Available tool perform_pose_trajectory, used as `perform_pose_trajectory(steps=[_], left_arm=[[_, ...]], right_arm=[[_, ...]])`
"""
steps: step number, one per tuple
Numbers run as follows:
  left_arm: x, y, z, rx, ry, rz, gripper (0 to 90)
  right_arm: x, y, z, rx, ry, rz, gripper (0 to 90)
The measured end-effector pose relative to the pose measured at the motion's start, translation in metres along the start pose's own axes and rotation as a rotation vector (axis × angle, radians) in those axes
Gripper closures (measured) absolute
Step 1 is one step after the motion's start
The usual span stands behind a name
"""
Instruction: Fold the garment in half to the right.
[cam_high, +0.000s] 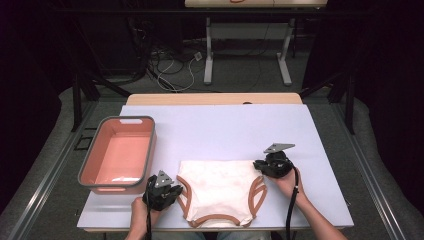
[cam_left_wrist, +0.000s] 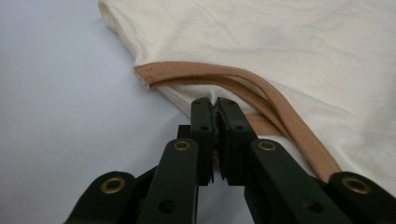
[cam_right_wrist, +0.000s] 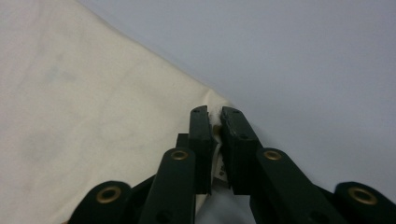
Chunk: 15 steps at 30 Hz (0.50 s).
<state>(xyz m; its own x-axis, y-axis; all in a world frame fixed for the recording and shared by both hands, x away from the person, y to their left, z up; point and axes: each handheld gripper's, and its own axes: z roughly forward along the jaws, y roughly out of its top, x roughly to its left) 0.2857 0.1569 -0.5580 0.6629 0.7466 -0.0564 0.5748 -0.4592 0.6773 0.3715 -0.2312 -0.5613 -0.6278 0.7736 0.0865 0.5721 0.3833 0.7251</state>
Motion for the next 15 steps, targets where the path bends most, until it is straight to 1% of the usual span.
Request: perform_pose_trajectory(steps=[2, 3, 4, 8, 10, 13, 14, 15], left_arm=[[0.0004, -0.0003, 0.0002, -0.005, -0.003, -0.001, 86.7], [0.0007, -0.0006, 0.0002, -0.009, -0.004, -0.005, 86.8], [0.0006, -0.0007, 0.0003, -0.013, -0.005, -0.005, 86.8], [-0.0005, -0.0010, 0.0006, -0.020, -0.002, 0.009, 86.9], [0.0000, -0.0014, 0.0007, -0.024, -0.008, 0.004, 87.0], [0.0009, -0.0014, 0.0012, -0.030, -0.016, -0.001, 87.2], [0.0007, -0.0013, 0.0015, -0.032, -0.016, -0.003, 87.2], [0.0002, -0.0013, 0.0022, -0.038, -0.015, -0.004, 87.2]], right_arm=[[0.0015, 0.0003, -0.0002, 0.001, -0.001, -0.002, 85.3], [0.0022, 0.0005, -0.0007, 0.010, -0.009, -0.011, 85.7], [0.0036, 0.0003, -0.0002, -0.002, -0.013, -0.018, 86.0], [0.0070, 0.0012, -0.0007, -0.001, -0.041, -0.046, 86.4], [0.0073, 0.0013, -0.0011, -0.002, -0.038, -0.049, 86.5], [0.0085, 0.0018, -0.0017, -0.011, -0.051, -0.048, 86.5], [0.0082, 0.0023, -0.0026, -0.012, -0.054, -0.058, 86.5], [0.0092, 0.0023, -0.0026, -0.027, -0.063, -0.052, 86.5]])
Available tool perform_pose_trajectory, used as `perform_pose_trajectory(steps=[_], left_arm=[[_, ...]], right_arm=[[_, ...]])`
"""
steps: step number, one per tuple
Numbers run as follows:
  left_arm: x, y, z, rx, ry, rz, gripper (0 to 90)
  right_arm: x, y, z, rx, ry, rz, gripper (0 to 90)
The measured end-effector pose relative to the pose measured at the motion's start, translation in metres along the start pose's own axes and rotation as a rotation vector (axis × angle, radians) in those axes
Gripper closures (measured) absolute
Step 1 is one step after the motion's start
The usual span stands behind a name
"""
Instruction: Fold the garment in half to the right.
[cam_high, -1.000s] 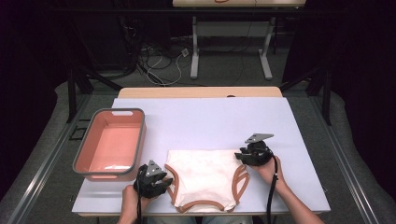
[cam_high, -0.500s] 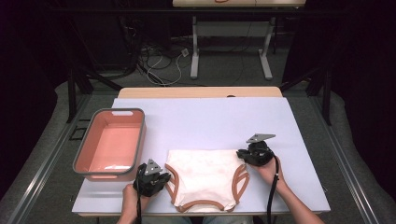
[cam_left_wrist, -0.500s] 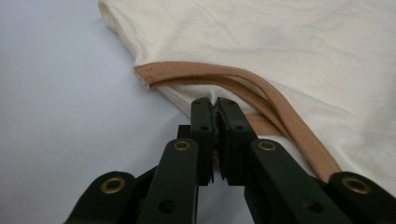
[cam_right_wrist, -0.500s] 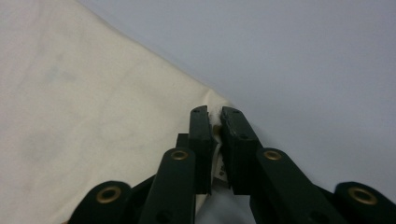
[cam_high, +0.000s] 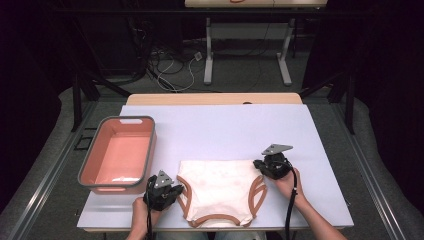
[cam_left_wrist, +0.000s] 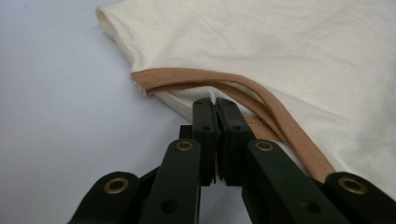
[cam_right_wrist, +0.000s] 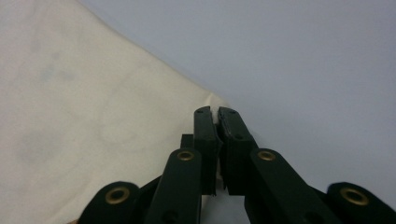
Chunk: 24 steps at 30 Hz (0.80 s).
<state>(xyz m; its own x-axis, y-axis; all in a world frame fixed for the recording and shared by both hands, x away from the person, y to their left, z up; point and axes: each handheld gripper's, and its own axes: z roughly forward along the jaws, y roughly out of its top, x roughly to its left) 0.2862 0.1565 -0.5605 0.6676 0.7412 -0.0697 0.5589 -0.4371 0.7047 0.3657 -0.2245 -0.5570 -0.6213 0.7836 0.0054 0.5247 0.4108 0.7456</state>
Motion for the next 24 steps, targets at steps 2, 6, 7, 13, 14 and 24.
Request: perform_pose_trajectory(steps=[2, 6, 7, 13, 14, 24], left_arm=[[-0.002, 0.001, 0.001, -0.002, 0.002, -0.007, 87.2], [-0.007, 0.004, 0.005, -0.007, 0.007, 0.013, 87.2], [-0.008, 0.004, 0.005, -0.007, 0.005, 0.018, 87.1], [-0.009, 0.007, 0.008, -0.009, 0.002, 0.010, 87.0], [-0.009, 0.008, 0.009, -0.010, 0.005, 0.007, 87.0], [-0.012, 0.014, 0.016, -0.009, -0.001, 0.014, 86.5]], right_arm=[[0.000, 0.001, -0.002, 0.007, -0.007, -0.015, 86.5], [0.000, 0.002, -0.004, 0.006, -0.016, -0.014, 86.5], [-0.001, 0.002, -0.004, -0.006, -0.024, -0.019, 86.5], [-0.004, 0.003, -0.006, -0.020, -0.046, -0.013, 86.5], [-0.005, 0.003, -0.007, -0.022, -0.051, -0.019, 86.5], [-0.010, 0.004, -0.009, -0.021, -0.069, -0.015, 86.5]])
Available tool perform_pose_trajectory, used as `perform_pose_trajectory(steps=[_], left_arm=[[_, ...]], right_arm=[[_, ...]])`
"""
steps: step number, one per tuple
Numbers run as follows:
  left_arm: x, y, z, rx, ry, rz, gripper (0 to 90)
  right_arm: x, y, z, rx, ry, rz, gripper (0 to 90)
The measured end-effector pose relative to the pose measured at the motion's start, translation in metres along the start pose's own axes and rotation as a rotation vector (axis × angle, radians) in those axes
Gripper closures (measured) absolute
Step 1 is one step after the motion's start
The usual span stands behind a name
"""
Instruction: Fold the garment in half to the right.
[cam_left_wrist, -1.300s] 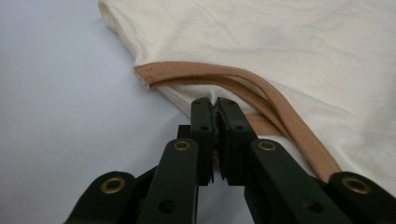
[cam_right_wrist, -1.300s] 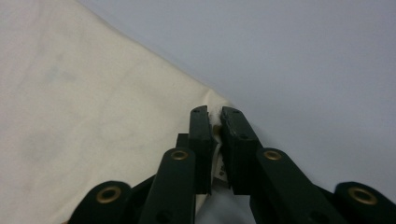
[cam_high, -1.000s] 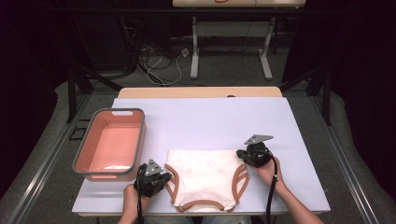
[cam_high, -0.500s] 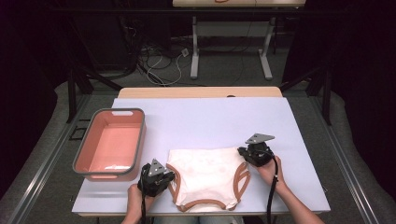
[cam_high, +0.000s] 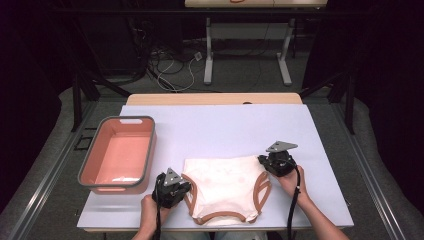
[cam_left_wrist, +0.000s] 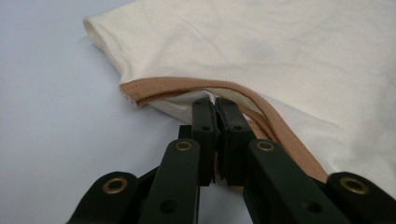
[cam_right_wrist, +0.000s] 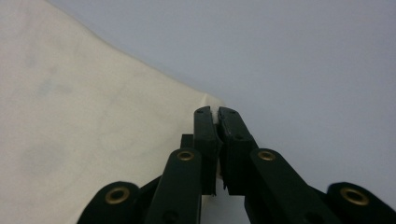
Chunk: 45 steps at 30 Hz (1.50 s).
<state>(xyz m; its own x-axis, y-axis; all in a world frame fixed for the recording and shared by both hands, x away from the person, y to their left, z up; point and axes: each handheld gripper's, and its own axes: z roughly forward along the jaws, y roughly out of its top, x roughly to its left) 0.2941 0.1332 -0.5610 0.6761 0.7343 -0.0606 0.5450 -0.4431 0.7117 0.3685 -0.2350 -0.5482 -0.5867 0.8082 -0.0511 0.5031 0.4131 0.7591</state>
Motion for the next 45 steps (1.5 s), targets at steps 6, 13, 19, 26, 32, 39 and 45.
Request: perform_pose_trajectory(steps=[6, 13, 19, 26, 32, 39, 45], left_arm=[[0.000, 0.003, 0.003, 0.003, -0.016, 0.004, 86.6], [0.000, 0.008, 0.009, -0.003, -0.027, -0.003, 86.6], [-0.002, 0.011, 0.012, -0.006, -0.028, 0.006, 86.5], [-0.003, 0.015, 0.016, -0.003, -0.033, 0.003, 86.6], [-0.004, 0.021, 0.022, 0.001, -0.042, 0.013, 86.6], [-0.003, 0.025, 0.027, 0.000, -0.057, 0.016, 86.6], [-0.005, 0.030, 0.031, 0.004, -0.056, 0.026, 86.6]], right_arm=[[-0.005, 0.001, -0.001, -0.003, -0.003, 0.016, 86.5], [-0.011, 0.001, -0.003, -0.016, -0.002, 0.035, 86.5], [-0.016, 0.002, -0.001, -0.010, -0.019, 0.055, 86.5], [-0.024, 0.001, -0.003, -0.010, -0.048, 0.073, 86.5], [-0.028, -0.001, -0.004, -0.007, -0.067, 0.096, 86.5], [-0.033, -0.001, -0.006, -0.009, -0.094, 0.108, 86.6], [-0.038, -0.003, -0.005, -0.003, -0.111, 0.134, 86.5]])
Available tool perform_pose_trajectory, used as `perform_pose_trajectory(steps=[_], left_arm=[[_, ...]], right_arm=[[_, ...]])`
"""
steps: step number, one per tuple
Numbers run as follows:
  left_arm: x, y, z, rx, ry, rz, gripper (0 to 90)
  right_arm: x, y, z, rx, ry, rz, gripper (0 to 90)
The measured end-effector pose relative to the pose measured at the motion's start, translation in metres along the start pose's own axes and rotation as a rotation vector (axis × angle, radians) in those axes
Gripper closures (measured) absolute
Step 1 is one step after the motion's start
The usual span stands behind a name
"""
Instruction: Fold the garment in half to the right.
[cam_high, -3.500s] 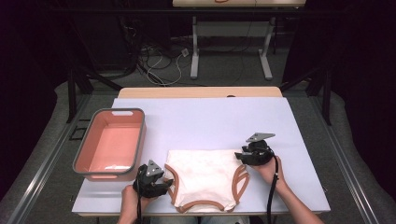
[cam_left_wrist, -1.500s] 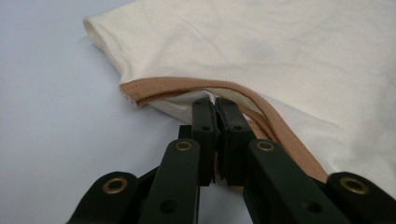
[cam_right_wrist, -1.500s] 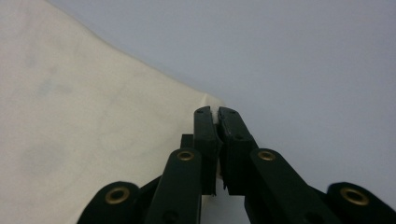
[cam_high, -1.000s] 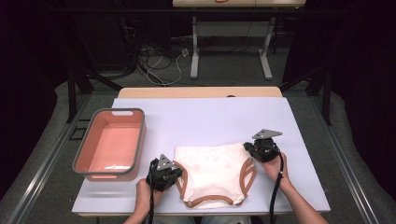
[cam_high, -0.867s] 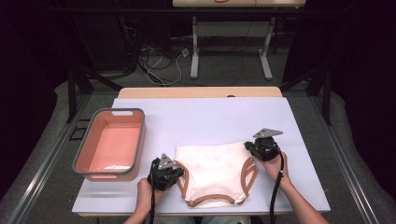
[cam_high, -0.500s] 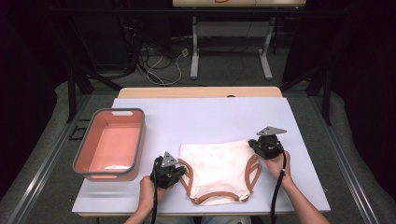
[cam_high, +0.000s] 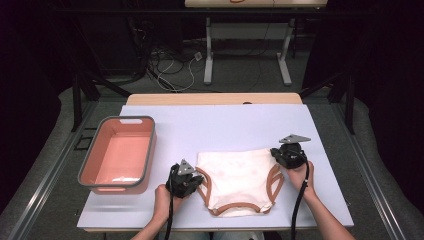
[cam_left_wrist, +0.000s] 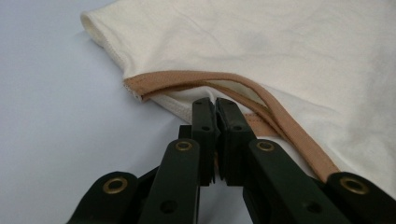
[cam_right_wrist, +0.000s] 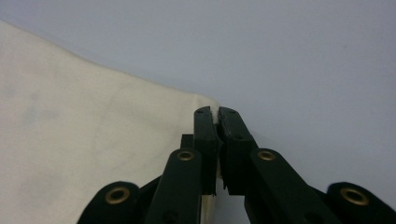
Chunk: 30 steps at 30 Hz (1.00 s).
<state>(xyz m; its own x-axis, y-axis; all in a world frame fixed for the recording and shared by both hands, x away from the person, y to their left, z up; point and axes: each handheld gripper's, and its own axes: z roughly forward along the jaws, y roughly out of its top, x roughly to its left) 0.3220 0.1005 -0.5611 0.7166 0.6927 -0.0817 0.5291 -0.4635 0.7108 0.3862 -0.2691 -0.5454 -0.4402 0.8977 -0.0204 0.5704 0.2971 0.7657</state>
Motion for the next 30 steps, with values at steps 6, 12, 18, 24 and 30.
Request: perform_pose_trajectory(steps=[6, 12, 18, 24, 30], left_arm=[[-0.001, 0.002, 0.005, -0.019, -0.011, -0.010, 86.4], [-0.001, 0.008, 0.010, -0.017, -0.014, -0.007, 86.4], [-0.001, 0.011, 0.013, -0.018, -0.023, -0.007, 86.4], [-0.002, 0.014, 0.017, -0.018, -0.023, 0.007, 86.4], [-0.002, 0.019, 0.021, -0.018, -0.030, 0.002, 86.4]], right_arm=[[-0.002, 0.001, -0.001, -0.001, -0.014, 0.006, 86.6], [-0.007, 0.001, 0.004, 0.007, -0.028, 0.013, 86.5], [-0.012, 0.002, 0.001, 0.002, -0.048, 0.031, 86.5], [-0.015, 0.001, 0.001, 0.009, -0.063, 0.035, 86.6], [-0.019, 0.002, 0.001, 0.008, -0.086, 0.044, 86.5]])
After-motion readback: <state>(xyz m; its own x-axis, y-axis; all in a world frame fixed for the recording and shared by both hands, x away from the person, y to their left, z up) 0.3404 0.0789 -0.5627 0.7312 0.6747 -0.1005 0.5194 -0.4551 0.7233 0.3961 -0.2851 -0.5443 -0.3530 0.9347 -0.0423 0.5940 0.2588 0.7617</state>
